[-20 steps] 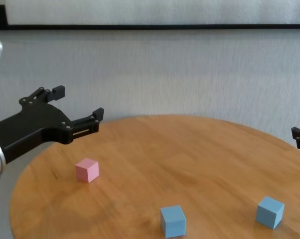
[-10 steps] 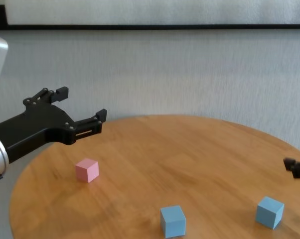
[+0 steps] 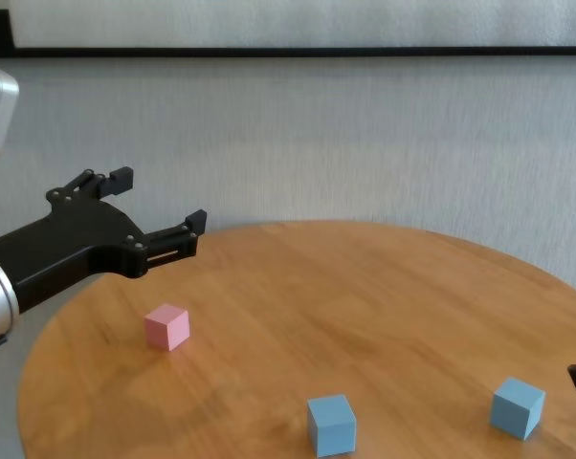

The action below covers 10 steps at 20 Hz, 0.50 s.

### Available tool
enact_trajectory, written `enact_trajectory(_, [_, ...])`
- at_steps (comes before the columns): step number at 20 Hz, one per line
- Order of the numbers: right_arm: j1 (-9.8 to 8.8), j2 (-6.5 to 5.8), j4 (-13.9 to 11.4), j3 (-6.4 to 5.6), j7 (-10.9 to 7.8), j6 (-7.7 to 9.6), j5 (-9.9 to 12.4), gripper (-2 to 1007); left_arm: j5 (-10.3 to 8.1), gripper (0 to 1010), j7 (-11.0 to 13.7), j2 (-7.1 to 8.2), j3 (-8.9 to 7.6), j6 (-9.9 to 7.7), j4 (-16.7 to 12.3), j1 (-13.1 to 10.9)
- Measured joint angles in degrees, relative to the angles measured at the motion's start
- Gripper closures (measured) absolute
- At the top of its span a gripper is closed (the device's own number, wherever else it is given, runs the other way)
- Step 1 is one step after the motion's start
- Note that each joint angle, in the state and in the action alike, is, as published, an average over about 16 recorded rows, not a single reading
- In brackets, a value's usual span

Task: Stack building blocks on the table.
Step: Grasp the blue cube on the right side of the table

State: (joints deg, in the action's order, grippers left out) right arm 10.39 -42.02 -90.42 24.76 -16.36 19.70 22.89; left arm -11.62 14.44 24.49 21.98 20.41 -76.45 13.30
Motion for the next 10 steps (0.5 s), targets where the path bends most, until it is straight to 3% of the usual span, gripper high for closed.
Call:
enact_trajectory(4, [0.17, -0.37, -0.47, 0.02, -2.73, 1.86, 0.66, 0, -0.01, 10, 0.03, 0.0, 0.05, -0.07, 0.02, 0.04])
enact_trajectory(10, [0.93, 0.14, -0.22, 0.68, -6.09, 3.12, 0.57, 0, -0.01, 10, 0.06, 0.0, 0.09, -0.13, 0.04, 0.08])
